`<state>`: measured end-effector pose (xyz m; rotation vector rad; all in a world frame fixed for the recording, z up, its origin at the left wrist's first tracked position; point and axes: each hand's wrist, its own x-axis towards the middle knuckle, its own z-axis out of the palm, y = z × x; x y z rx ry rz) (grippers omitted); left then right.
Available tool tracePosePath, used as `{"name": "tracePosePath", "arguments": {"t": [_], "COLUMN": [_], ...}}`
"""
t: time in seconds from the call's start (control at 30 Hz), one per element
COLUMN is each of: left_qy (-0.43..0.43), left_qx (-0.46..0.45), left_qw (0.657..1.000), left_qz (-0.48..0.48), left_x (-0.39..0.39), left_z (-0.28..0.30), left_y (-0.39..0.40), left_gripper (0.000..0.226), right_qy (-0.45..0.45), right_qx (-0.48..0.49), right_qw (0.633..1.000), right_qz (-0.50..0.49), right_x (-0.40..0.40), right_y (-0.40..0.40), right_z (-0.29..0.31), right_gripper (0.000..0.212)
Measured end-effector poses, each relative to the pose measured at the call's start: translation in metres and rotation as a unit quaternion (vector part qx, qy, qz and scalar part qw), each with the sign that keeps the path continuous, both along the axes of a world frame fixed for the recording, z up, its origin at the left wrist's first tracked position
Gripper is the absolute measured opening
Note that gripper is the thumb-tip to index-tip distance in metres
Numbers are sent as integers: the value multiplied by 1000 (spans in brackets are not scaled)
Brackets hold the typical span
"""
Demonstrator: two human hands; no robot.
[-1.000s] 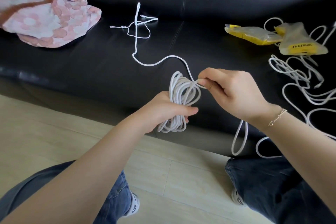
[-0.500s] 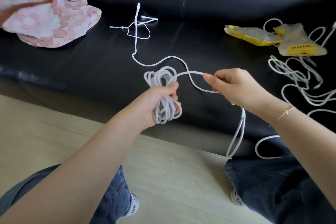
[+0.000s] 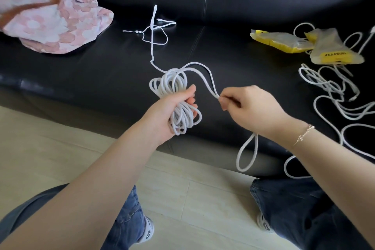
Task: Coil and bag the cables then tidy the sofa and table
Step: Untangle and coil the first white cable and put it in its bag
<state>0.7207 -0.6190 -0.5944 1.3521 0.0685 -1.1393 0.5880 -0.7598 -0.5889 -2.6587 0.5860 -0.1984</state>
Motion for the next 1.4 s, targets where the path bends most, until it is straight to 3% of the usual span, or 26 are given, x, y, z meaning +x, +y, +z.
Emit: {"name": "tracePosePath", "arguments": {"t": [0.2, 0.33, 0.47, 0.6, 0.73, 0.93, 1.03, 1.13, 1.27, 1.33, 1.4], "left_qy": [-53, -74, -63, -21, 32, -6, 13, 16, 7, 21, 36], "left_qx": [24, 28, 7, -40, -61, -32, -50, -66, -78, -88, -101], "left_qw": [994, 990, 995, 999, 994, 991, 989, 990, 991, 990, 988], "left_qz": [-90, -114, -72, -6, 90, 131, 137, 127, 108, 110, 113], "left_x": [-5, -7, -5, 2, 9, 25, 25, 22, 16, 13, 11], "left_z": [1, 1, 3, 5, 8, 11, 11, 13, 15, 15, 15], "left_y": [-1, -3, -5, -5, -2, 6, 6, 4, 2, 2, 1], "left_gripper": [43, 31, 20, 19, 17, 24, 17, 14, 17, 19, 19], "right_qy": [43, 66, 70, 159, 221, 266, 257, 208, 61, -17, -40], "right_qx": [26, 45, 73, 42, 19, 2, -51, -23, 101, 187, 300], "right_qw": [998, 995, 992, 982, 971, 963, 964, 973, 990, 980, 952], "right_qz": [30, 53, 79, 88, 85, 32, -53, -101, -77, -68, -46], "right_x": [6, 7, 7, 3, -4, -6, -2, -1, 0, 5, 12], "right_y": [6, 7, 6, -4, -11, -27, -37, -43, -36, -22, -7], "right_z": [-1, -3, -3, -4, -2, 1, 0, -5, -4, -1, -1], "right_gripper": [25, 26, 27, 31, 54, 52, 42, 26, 51, 50, 41]}}
